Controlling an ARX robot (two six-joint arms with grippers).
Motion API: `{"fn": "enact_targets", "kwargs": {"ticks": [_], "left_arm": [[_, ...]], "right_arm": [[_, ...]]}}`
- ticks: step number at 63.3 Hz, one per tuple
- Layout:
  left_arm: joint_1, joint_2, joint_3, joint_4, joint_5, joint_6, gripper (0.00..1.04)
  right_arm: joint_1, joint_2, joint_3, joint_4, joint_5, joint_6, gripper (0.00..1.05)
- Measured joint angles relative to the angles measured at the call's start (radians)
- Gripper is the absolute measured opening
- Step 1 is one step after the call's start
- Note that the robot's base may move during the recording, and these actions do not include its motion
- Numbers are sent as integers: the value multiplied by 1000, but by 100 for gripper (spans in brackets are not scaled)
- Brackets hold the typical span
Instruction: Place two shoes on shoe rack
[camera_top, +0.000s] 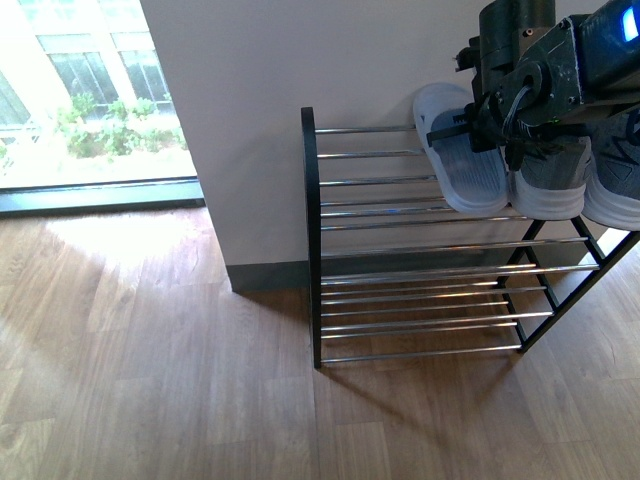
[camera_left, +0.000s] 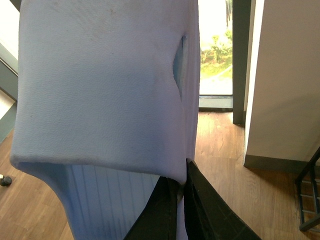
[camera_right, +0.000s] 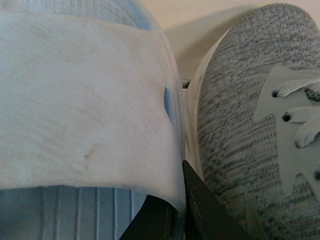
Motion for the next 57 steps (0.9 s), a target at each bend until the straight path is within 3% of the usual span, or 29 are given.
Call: {"fn": "enact_targets", "kwargs": {"ticks": [5,22,41,57], "left_arm": [[0,0,0,0,0,0,2],[0,0,0,0,0,0,2],[0,0,0,0,0,0,2],[0,0,0,0,0,0,2]], "right_arm": [[-3,1,7,-6,0,-8,2],[2,-56,-95,65,-62,-5,39],[38,-461,-528,238,-294,101,96],[43,-778,-845,341,-436,178,96]]}}
